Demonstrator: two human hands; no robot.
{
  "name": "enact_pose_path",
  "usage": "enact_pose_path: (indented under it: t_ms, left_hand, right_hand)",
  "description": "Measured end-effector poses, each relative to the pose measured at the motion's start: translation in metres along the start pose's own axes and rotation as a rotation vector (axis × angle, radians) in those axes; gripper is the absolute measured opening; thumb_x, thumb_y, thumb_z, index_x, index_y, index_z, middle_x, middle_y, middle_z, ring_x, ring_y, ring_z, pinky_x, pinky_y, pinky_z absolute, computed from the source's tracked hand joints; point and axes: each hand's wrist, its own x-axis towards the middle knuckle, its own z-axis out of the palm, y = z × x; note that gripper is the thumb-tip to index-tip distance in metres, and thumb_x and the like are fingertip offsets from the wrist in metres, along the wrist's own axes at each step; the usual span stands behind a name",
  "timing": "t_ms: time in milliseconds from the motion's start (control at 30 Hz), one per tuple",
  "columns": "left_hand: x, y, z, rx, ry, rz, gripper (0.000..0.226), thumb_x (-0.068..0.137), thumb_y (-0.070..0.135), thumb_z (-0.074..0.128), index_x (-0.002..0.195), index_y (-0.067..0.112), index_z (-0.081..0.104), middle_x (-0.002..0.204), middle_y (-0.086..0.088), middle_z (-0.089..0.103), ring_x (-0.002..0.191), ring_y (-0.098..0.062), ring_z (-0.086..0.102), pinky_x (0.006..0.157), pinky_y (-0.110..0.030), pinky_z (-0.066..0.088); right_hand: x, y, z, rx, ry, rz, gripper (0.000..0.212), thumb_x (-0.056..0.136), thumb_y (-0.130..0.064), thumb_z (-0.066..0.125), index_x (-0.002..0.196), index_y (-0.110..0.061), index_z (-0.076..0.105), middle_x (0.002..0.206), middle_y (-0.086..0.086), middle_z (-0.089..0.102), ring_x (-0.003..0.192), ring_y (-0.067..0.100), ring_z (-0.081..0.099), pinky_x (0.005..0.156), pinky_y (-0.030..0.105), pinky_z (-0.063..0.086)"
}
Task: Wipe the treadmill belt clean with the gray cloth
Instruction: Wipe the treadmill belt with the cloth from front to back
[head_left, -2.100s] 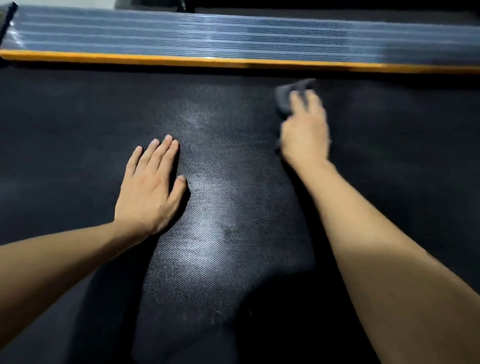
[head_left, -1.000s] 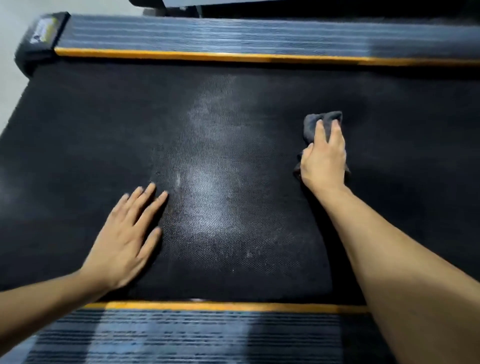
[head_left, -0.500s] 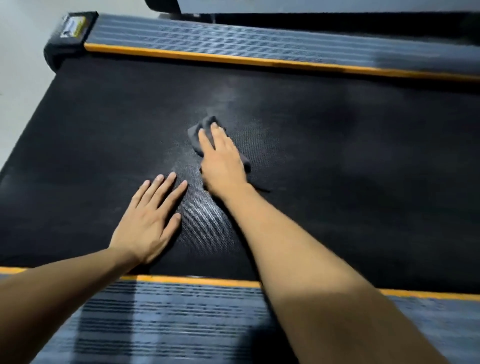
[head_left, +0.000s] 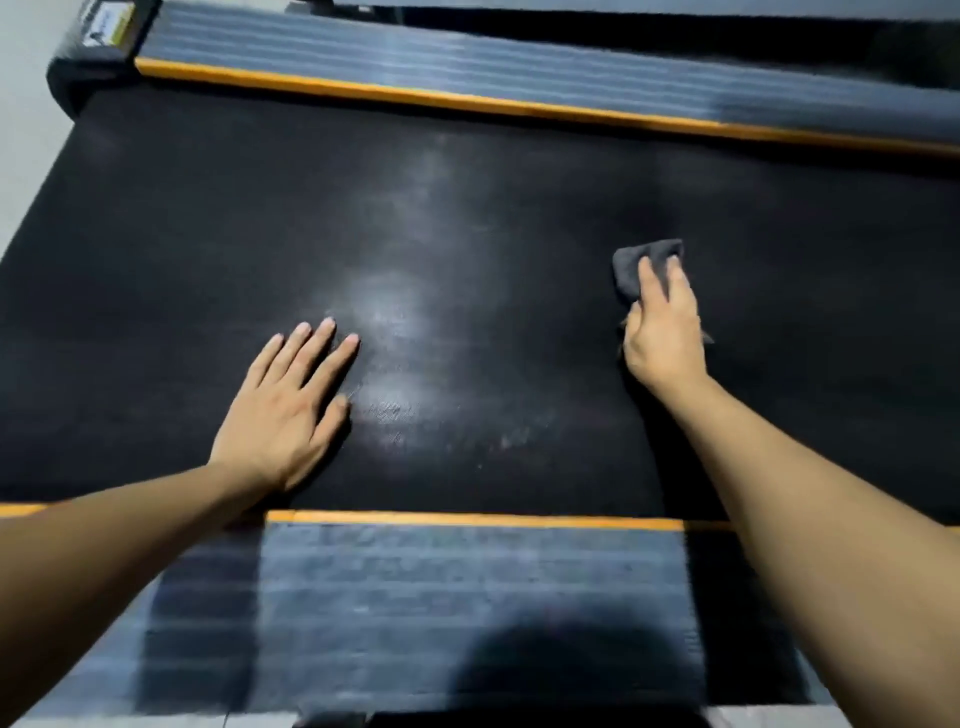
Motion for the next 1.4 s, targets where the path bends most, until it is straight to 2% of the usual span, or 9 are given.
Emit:
enact_pose_path:
  t_ms: [167, 267, 367, 700, 867, 1000, 1100, 1233, 1400]
  left_hand:
    - [0.0, -0.001, 0.003, -0.018, 0.017, 0.009, 0.064, 0.101, 0.045, 0.022, 0.162, 0.025, 0.02, 0.17, -0.007, 0.018, 0.157, -0.027, 0.014, 0.128, -0.044, 0.007]
    - [-0.004, -0.004, 0.003, -0.045, 0.026, 0.023, 0.063, 0.102, 0.045, 0.023, 0.162, 0.024, 0.022, 0.169, -0.007, 0.019, 0.157, -0.028, 0.015, 0.128, -0.044, 0.008]
    - [-0.001, -0.007, 0.005, -0.057, 0.032, 0.037, 0.063, 0.102, 0.044, 0.024, 0.161, 0.023, 0.023, 0.169, -0.007, 0.022, 0.156, -0.029, 0.018, 0.128, -0.044, 0.008]
    - [-0.005, 0.002, -0.011, 0.059, -0.14, -0.027, 0.062, 0.105, 0.047, 0.01, 0.163, 0.027, 0.002, 0.172, -0.005, 0.002, 0.158, -0.03, 0.006, 0.126, -0.047, 0.007]
    - [0.011, 0.012, -0.05, 0.107, -0.427, -0.12, 0.067, 0.104, 0.058, 0.02, 0.16, 0.037, -0.007, 0.171, 0.005, -0.008, 0.157, -0.03, 0.005, 0.12, -0.06, 0.022]
    - [-0.006, 0.024, -0.057, 0.107, -0.565, -0.115, 0.097, 0.09, 0.074, 0.046, 0.16, 0.038, -0.01, 0.171, -0.002, -0.008, 0.156, -0.038, 0.005, 0.121, -0.061, 0.023]
    - [-0.012, 0.026, -0.057, 0.13, -0.627, -0.077, 0.106, 0.087, 0.073, 0.053, 0.159, 0.036, -0.015, 0.171, -0.006, -0.012, 0.156, -0.04, 0.002, 0.126, -0.053, 0.016]
    - [-0.006, 0.023, -0.057, 0.138, -0.665, -0.078, 0.108, 0.085, 0.076, 0.053, 0.157, 0.039, -0.018, 0.17, -0.001, -0.017, 0.156, -0.038, 0.0, 0.122, -0.059, 0.023]
    - [-0.007, 0.022, -0.053, 0.102, -0.654, -0.105, 0.108, 0.085, 0.072, 0.058, 0.157, 0.043, -0.017, 0.169, 0.004, -0.018, 0.157, -0.033, -0.001, 0.121, -0.06, 0.025]
  right_hand:
    - [-0.043, -0.093, 0.033, 0.037, -0.004, -0.074, 0.06, 0.091, -0.021, 0.041, 0.149, -0.005, 0.038, 0.158, 0.027, 0.023, 0.144, 0.041, 0.026, 0.119, 0.039, 0.02]
    - [-0.083, -0.183, 0.054, 0.139, -0.139, -0.384, 0.063, 0.085, -0.01, 0.055, 0.146, -0.004, 0.043, 0.154, 0.027, 0.032, 0.14, 0.043, 0.035, 0.115, 0.051, 0.032]
    - [-0.086, -0.191, 0.056, 0.071, -0.228, -0.578, 0.066, 0.089, -0.014, 0.059, 0.151, -0.009, 0.036, 0.158, 0.024, 0.025, 0.143, 0.039, 0.032, 0.117, 0.046, 0.029]
    - [-0.075, -0.036, -0.023, -0.38, -0.251, -0.084, 0.063, 0.099, -0.031, 0.043, 0.156, -0.028, 0.016, 0.163, 0.013, 0.016, 0.139, 0.034, 0.033, 0.109, 0.046, 0.029]
    - [-0.067, 0.001, -0.054, -0.393, -0.416, -0.169, 0.063, 0.099, -0.043, 0.039, 0.156, -0.037, 0.014, 0.149, 0.023, 0.028, 0.127, 0.044, 0.036, 0.108, 0.048, 0.034]
    - [-0.057, 0.015, -0.063, -0.233, -0.447, -0.203, 0.062, 0.095, -0.049, 0.047, 0.153, -0.043, 0.025, 0.135, 0.025, 0.035, 0.12, 0.048, 0.044, 0.109, 0.045, 0.037]
    - [-0.075, 0.01, -0.046, -0.146, -0.333, -0.126, 0.059, 0.096, -0.045, 0.048, 0.152, -0.037, 0.03, 0.133, 0.022, 0.035, 0.115, 0.046, 0.05, 0.1, 0.046, 0.044]
    - [-0.106, -0.031, -0.021, -0.048, -0.142, -0.039, 0.056, 0.093, -0.037, 0.05, 0.146, -0.022, 0.039, 0.125, 0.023, 0.041, 0.1, 0.047, 0.056, 0.085, 0.048, 0.05]
    - [-0.127, -0.158, 0.017, -0.037, -0.165, -0.266, 0.061, 0.089, -0.035, 0.054, 0.145, -0.018, 0.038, 0.123, 0.017, 0.047, 0.097, 0.037, 0.061, 0.075, 0.043, 0.052]
